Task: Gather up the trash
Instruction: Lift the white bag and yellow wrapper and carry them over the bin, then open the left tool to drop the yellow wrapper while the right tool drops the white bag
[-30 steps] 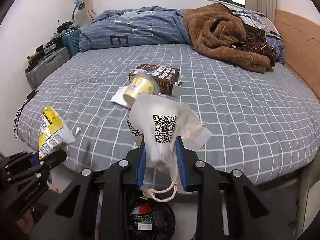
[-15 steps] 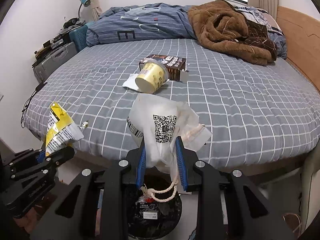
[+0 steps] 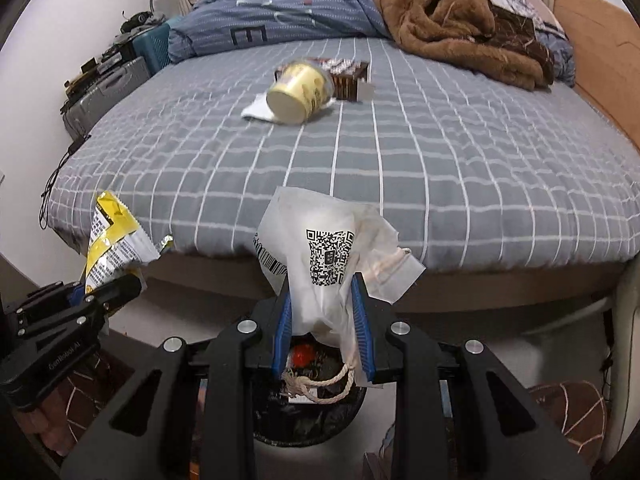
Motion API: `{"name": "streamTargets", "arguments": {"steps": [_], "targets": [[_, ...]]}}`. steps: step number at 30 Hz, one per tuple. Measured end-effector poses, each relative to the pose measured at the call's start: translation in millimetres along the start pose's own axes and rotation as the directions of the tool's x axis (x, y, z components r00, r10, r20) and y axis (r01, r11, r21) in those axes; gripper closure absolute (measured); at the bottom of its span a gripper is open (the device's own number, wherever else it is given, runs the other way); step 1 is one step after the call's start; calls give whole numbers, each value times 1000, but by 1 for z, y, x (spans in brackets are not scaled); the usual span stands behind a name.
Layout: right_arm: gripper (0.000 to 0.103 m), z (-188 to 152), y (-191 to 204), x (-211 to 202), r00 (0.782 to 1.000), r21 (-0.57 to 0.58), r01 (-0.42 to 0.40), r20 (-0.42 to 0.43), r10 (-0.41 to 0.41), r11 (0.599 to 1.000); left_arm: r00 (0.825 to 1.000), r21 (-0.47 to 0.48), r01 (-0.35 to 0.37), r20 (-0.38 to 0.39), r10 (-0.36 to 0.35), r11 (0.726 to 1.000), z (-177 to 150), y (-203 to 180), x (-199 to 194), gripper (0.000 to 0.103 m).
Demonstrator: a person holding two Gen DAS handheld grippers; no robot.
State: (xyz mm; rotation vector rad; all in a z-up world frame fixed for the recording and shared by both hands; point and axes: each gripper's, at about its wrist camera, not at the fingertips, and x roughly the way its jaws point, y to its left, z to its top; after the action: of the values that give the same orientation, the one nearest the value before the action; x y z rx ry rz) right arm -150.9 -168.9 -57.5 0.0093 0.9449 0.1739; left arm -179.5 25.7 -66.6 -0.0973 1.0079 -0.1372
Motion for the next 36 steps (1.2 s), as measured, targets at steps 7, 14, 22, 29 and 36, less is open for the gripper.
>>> {"name": "streamTargets", "arguments": {"steps": [7,14,22,29,36], "targets": [[77,-30,-11,31,996,19,3,-87,-2,1000,999,-8,6,-54,-6,1000,-16,0,27,86],[77,-42,-20,57,990,47,5,-143,2,999,992,-6,9,-124,-10,1000,-33,-1,65,86],[77,-60,-28,88,971,72,31,-239,-13,997,980,12,10,-197,-8,1000,-44,-8,106,86],[76,-65,-30,99,965,62,54,-258,-36,997,972,27,20,-234,-13,999,-42,-17,134,86],[76,-65,-35,106,961,68,66,-273,-45,996,970,41,40,-240,-29,998,-46,-30,144,82]]}}
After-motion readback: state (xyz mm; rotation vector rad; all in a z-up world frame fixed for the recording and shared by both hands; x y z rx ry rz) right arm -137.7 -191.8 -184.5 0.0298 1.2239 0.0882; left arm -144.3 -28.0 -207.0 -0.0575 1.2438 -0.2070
